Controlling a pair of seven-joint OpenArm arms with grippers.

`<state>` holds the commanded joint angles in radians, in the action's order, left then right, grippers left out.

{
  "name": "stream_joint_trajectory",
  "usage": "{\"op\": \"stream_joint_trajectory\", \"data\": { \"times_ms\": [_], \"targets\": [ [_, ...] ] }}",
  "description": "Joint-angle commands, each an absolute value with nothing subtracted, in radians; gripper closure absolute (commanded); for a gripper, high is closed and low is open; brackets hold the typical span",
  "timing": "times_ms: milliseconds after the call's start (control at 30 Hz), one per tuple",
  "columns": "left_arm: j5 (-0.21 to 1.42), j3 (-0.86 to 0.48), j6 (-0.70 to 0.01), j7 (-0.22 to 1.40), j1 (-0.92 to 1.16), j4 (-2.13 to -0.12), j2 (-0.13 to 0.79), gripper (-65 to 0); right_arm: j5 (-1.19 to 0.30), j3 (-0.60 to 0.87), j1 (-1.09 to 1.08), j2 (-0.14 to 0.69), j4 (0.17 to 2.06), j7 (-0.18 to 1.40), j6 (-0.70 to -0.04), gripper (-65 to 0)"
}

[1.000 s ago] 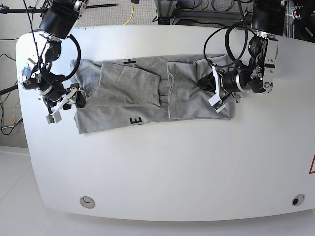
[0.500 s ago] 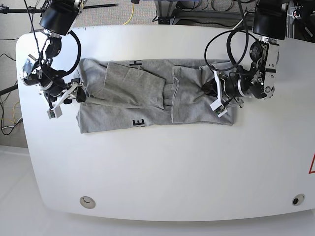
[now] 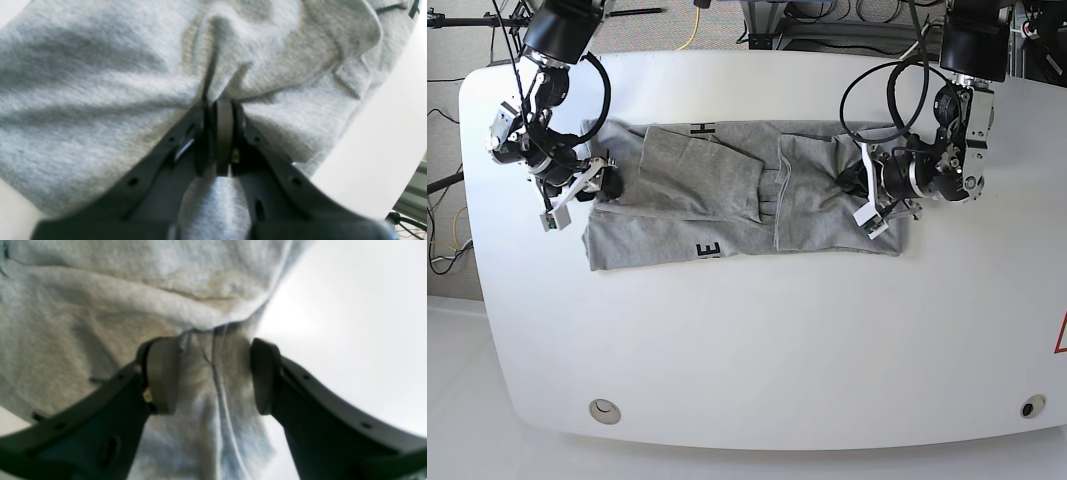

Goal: Fold the T-shirt properly
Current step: 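Grasp the collar end edge with the right gripper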

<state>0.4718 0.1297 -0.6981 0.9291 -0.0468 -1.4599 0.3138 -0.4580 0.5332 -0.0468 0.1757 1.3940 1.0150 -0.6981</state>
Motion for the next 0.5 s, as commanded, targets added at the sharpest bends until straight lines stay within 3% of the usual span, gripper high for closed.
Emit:
{"op": "stream_joint_trajectory", "data": {
  "times_ms": [233, 500],
  "targets": [
    [0.472, 0.13, -0.698, 0.929, -0.047, -1.46, 0.314, 0.0, -0.453, 0.532, -0.099, 0.179, 1.199, 1.015, -0.698, -32.0],
    [0.472, 0.13, -0.698, 0.929, -0.045, -1.46, 0.314, 0.0, -0.456, 0.53, -0.107, 0.174, 1.176, 1.02, -0.698, -31.7]
  ]
}}
